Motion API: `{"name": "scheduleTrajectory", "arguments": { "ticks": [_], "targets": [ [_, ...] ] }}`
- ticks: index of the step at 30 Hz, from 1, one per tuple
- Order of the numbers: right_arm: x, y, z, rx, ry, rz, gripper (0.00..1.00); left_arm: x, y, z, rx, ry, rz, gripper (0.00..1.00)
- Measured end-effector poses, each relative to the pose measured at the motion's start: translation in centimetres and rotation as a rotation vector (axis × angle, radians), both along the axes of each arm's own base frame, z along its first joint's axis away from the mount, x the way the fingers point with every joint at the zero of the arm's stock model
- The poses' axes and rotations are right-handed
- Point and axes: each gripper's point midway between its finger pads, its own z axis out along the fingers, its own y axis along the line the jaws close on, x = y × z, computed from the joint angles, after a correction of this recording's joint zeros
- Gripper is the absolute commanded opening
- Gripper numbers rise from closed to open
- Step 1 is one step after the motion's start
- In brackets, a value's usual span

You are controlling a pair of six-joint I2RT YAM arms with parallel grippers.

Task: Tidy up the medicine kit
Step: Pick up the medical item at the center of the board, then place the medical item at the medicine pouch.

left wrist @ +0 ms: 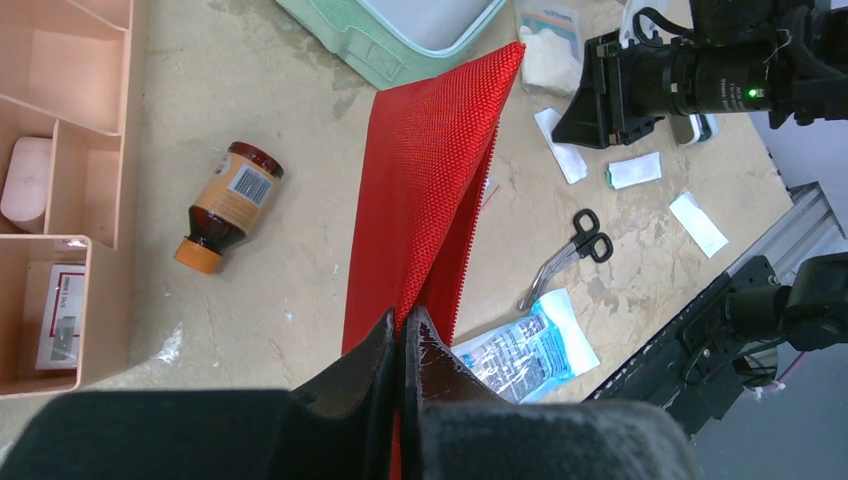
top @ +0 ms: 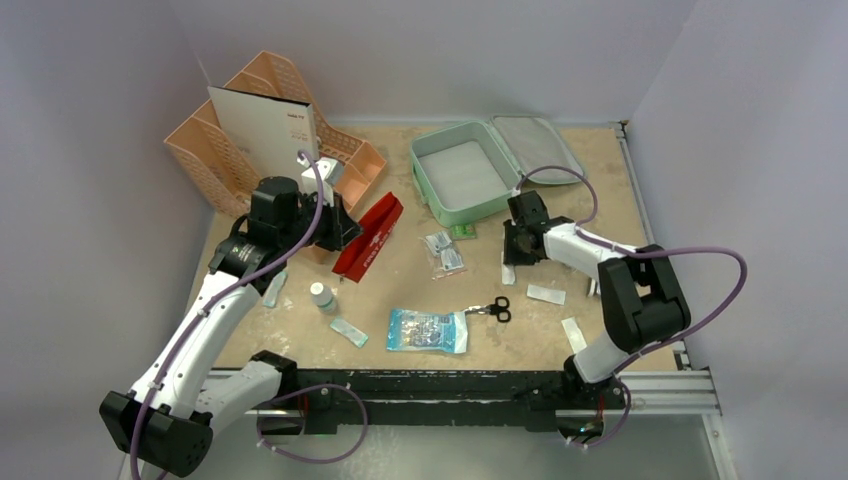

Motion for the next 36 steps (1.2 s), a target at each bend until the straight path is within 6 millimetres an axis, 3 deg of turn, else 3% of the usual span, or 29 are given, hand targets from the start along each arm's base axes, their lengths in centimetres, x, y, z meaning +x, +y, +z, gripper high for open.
{"name": "scheduleTrajectory", "arguments": {
  "ticks": [5, 8, 14, 16, 21, 26, 30, 36],
  "targets": [
    [0.2, 0.4, 0.0, 0.022, -0.015, 0.016, 0.17, -0.2, -0.2, 0.1, -0.008, 0.001, -0.014, 0.00],
    [0.3, 0.6, 0.0, 0.031, -0.024, 0.023, 0.05, -0.2, -0.3, 0.1, -0.011, 0.003, -0.020, 0.00],
    [0.4, 1.2, 1.3, 0.080, -0.052, 0.041, 0.05, -0.4, -0.5, 0.1, -0.017, 0.008, -0.034, 0.00],
    [0.4, 1.4, 2.2, 0.092, -0.071, 0.045, 0.00, -0.4, -0.6, -0.1, -0.019, 0.014, -0.039, 0.00],
    [0.6, 2.1, 6.0, 0.147, -0.159, 0.083, 0.00, -0.5, -1.1, -0.3, -0.029, 0.032, -0.065, 0.00],
    [1.0, 4.5, 11.2, 0.285, -0.294, 0.174, 0.00, -0.7, -1.5, -0.1, -0.044, 0.029, -0.089, 0.00],
    [0.4, 7.2, 15.8, 0.383, -0.412, 0.301, 0.00, -1.0, -2.0, 0.3, -0.066, 0.025, -0.124, 0.00],
    [-2.1, 13.4, 22.1, 0.451, -0.576, 0.614, 0.00, -1.0, -2.5, 0.4, -0.083, 0.026, -0.154, 0.00]
  ]
}}
